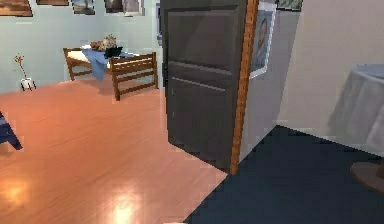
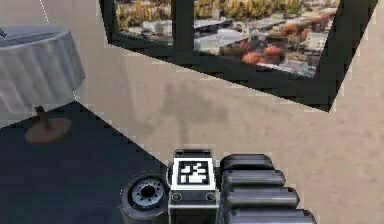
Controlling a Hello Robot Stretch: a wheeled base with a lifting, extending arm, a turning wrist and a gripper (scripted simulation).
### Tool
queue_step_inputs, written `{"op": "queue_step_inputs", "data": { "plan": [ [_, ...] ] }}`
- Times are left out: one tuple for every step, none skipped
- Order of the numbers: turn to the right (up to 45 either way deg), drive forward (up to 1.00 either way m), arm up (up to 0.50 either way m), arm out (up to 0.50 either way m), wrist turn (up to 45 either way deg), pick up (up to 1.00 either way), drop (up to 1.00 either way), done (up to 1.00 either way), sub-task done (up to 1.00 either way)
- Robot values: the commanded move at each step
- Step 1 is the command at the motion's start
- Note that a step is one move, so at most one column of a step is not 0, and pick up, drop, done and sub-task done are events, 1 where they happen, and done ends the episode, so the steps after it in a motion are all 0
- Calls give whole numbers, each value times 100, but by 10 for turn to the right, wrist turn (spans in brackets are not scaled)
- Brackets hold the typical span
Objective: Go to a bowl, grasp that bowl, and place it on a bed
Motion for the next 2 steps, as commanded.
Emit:
{"op": "queue_step_inputs", "data": {
  "plan": [
    [-300, 0, 0, 0, 0, 0, 0, 0, 0],
    [0, 100, 0, 0, 0, 0, 0, 0, 0]
  ]
}}
